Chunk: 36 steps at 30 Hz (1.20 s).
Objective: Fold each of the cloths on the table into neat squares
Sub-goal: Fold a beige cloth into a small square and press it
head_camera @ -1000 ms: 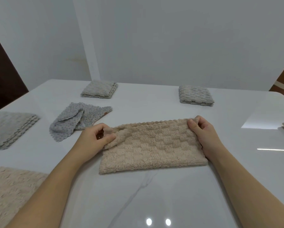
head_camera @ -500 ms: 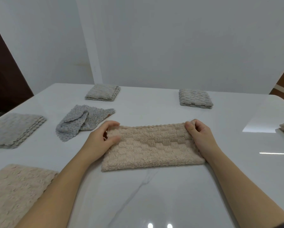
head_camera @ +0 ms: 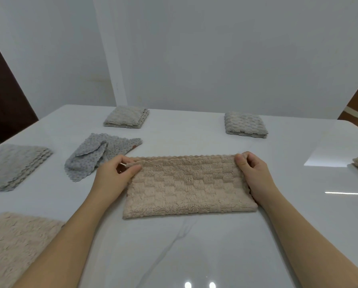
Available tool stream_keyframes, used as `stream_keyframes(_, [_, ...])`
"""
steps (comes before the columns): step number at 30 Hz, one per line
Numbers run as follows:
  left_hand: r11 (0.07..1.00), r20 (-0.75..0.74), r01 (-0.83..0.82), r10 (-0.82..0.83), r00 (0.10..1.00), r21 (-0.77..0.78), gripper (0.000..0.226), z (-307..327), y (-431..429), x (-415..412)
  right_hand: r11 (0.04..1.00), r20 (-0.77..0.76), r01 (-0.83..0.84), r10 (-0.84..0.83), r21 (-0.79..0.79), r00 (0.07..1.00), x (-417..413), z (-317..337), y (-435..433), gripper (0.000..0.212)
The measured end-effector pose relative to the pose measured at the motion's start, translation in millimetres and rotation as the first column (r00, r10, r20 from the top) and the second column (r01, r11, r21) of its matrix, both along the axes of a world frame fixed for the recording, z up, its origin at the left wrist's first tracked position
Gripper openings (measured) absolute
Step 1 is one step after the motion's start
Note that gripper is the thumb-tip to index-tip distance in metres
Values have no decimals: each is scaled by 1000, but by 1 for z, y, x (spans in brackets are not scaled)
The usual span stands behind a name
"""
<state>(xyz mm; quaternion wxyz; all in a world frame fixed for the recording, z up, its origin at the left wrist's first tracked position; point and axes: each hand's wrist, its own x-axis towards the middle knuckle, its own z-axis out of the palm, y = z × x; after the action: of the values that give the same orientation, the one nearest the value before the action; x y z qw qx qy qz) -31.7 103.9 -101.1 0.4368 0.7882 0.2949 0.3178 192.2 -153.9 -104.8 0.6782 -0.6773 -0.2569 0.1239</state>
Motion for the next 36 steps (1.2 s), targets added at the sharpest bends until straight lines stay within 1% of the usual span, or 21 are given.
stream_keyframes(4, [997, 130, -19, 29, 991, -74, 18, 9, -3, -2, 999, 39, 44, -45, 31, 998, -4, 3, 0, 36])
stream_keyframes(7, [998, 185, 29, -19, 983, -51, 23, 21, -7, -7, 995, 44, 57, -61, 86, 997, -8, 9, -2, 34])
stream_keyframes(9, [994, 155, 102, -95, 983, -38, 31, 30, -9, -15, 990, 41, 59, -65, 128, 997, -10, 15, -6, 30])
stream_keyframes(11, [983, 73, 178, -176, 982, -33, 39, 38, -11, -25, 989, 51, 48, -56, 137, 997, -14, 21, -12, 26])
stream_keyframes(12, [980, 27, 199, -198, 980, -31, 32, 42, -14, -31, 990, 62, 40, -48, 134, 997, -17, 24, -15, 24])
stream_keyframes(14, [972, 15, 226, -226, 974, -59, 15, 50, -20, -45, 992, 89, 42, -52, 118, 995, -26, 30, -24, 23])
stream_keyframes(16, [957, 67, 267, -261, 963, -115, 15, 59, -30, -57, 991, 99, 60, -72, 117, 992, -37, 37, -31, 24])
stream_keyframes(19, [908, 210, 338, -291, 933, -246, 29, 71, -43, -72, 980, 63, 82, -95, 183, 994, -61, 58, -41, 23])
stream_keyframes(20, [890, 267, 353, -279, 923, -289, 37, 75, -48, -75, 975, 37, 79, -88, 209, 995, -68, 65, -44, 23])
stream_keyframes(21, [885, 306, 331, -232, 923, -328, 38, 79, -53, -76, 970, 11, 73, -78, 233, 997, -74, 72, -47, 23])
stream_keyframes(22, [890, 318, 276, -160, 935, -364, 31, 81, -58, -75, 967, -15, 65, -63, 245, 998, -78, 78, -50, 24])
stream_keyframes(23, [898, 295, 194, -77, 952, -394, 23, 81, -61, -71, 975, -40, 55, -48, 217, 998, -79, 80, -51, 24])
stream_keyframes(24, [910, 254, 103, 2, 967, -400, 19, 79, -63, -64, 989, -60, 46, -38, 143, 998, -77, 80, -51, 25])
stream_keyframes(25, [931, 187, 5, 68, 980, -365, 18, 74, -63, -54, 999, -59, 39, -37, 19, 998, -72, 77, -49, 28])
stream_keyframes(26, [960, 86, -85, 111, 990, -265, 19, 65, -60, -44, 990, -24, 39, -43, -135, 999, -67, 70, -45, 31])
stream_keyframes(27, [982, -42, -142, 138, 990, -126, 19, 53, -55, -33, 954, 37, 60, -51, -294, 998, -59, 59, -39, 34])
stream_keyframes(29, [980, -290, -162, 189, 938, 113, 21, 27, -47, -11, 817, 188, 158, -62, -555, 980, -40, 33, -26, 39])
stream_keyframes(30, [966, -382, -146, 220, 898, 214, 23, 14, -44, 0, 740, 273, 230, -65, -632, 960, -33, 21, -18, 40])
stream_keyframes(32, [903, -490, -96, 314, 813, 419, 22, -1, -39, 16, 616, 454, 393, -64, -682, 889, -24, 9, -4, 34])
stream_keyframes(34, [826, -502, -45, 383, 776, 562, 17, -5, -34, 27, 514, 596, 520, -19, -682, 802, -18, 5, 5, 30])
stream_keyframes(36, [765, -496, -6, 424, 758, 644, 11, -6, -33, 30, 460, 660, 581, 14, -672, 752, -16, 0, 9, 31])
